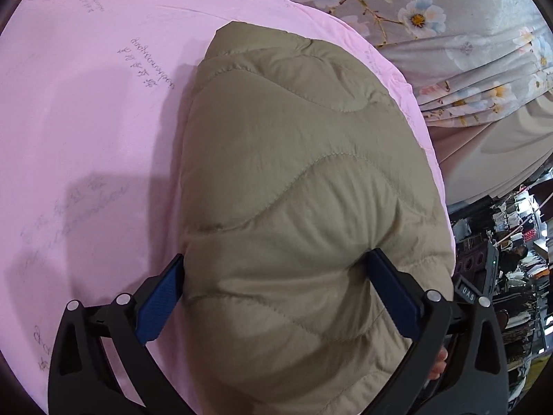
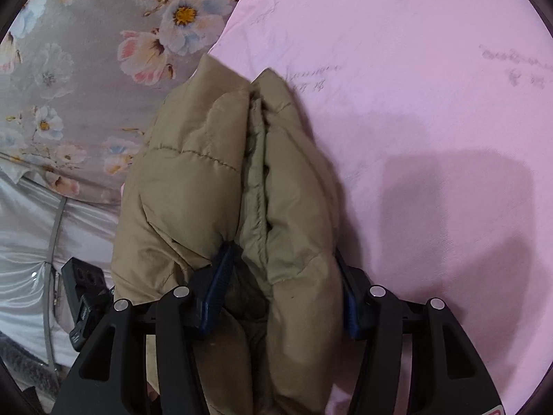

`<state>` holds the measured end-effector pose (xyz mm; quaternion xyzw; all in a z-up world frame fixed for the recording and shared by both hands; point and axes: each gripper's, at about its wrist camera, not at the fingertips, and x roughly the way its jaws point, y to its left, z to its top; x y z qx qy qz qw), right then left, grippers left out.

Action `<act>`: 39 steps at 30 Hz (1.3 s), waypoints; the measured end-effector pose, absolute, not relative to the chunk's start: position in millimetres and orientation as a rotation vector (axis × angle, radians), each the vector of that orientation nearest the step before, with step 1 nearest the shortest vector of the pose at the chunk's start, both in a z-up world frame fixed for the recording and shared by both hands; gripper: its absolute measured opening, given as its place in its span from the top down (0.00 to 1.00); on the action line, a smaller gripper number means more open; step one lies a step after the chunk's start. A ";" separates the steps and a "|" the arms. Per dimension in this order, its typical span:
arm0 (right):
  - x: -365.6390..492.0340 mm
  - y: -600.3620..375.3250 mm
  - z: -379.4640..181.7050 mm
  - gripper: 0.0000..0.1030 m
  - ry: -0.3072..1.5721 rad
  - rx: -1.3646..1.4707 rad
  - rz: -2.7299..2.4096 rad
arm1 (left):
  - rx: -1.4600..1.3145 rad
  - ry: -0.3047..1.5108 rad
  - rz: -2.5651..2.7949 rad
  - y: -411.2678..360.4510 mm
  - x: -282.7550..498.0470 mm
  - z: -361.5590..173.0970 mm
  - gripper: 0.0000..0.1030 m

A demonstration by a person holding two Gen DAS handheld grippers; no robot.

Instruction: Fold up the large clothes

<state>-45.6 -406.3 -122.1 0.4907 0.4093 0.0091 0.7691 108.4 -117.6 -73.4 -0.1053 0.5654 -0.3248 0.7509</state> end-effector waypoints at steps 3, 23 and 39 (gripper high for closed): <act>-35.8 -396.1 -124.8 0.49 0.861 1.076 0.057 | -0.212 1.186 -0.724 -116.5 110.2 -67.5 0.09; 208.6 -300.4 -48.2 0.84 0.658 0.507 0.083 | 0.114 0.682 -0.518 -92.2 256.9 -2.6 0.48; 240.7 -290.6 -95.2 0.67 0.780 0.631 0.069 | 0.108 0.750 -0.331 -48.6 304.2 -40.5 0.32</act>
